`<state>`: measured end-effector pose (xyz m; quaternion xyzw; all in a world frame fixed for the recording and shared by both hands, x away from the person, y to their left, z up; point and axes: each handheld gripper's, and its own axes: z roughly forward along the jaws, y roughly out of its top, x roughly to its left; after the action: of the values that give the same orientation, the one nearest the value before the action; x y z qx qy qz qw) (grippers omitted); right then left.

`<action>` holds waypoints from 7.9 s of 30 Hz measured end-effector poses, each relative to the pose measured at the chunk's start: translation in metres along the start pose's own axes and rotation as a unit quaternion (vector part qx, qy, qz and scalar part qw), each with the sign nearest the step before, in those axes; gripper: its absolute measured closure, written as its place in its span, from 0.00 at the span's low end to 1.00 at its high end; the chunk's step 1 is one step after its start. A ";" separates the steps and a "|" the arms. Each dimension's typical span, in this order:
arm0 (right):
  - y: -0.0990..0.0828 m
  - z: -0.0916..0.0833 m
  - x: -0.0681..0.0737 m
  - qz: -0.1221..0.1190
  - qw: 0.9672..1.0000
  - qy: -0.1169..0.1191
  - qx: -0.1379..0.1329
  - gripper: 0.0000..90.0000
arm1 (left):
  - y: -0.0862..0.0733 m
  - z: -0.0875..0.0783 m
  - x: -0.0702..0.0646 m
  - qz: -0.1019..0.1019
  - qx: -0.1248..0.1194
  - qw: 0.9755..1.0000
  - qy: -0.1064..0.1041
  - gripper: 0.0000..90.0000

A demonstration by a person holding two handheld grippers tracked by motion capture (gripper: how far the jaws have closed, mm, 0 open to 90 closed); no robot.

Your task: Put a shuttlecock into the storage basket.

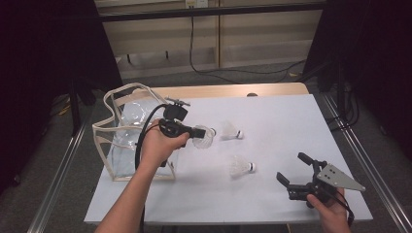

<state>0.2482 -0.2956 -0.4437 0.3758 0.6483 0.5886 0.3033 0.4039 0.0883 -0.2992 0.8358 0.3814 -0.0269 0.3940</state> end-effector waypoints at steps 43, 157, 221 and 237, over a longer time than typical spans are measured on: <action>0.000 -0.001 0.000 0.000 1.000 0.003 -0.001 0.00 | 0.031 -0.029 0.006 -0.009 -0.002 1.000 0.002 0.99; 0.000 -0.001 0.001 -0.001 1.000 0.006 -0.002 0.00 | 0.046 -0.123 0.057 -0.065 -0.042 0.994 0.080 0.99; 0.000 -0.001 0.001 -0.001 1.000 0.005 -0.002 0.00 | 0.019 -0.131 0.103 -0.130 -0.065 0.979 0.142 0.99; 0.000 -0.001 0.001 0.000 1.000 0.004 -0.002 0.00 | 0.013 -0.127 0.112 -0.144 -0.065 0.975 0.156 0.99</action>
<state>0.2467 -0.2951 -0.4431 0.3724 0.6485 0.5915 0.3016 0.4595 0.2384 -0.2426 0.7387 0.5554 0.0725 0.3751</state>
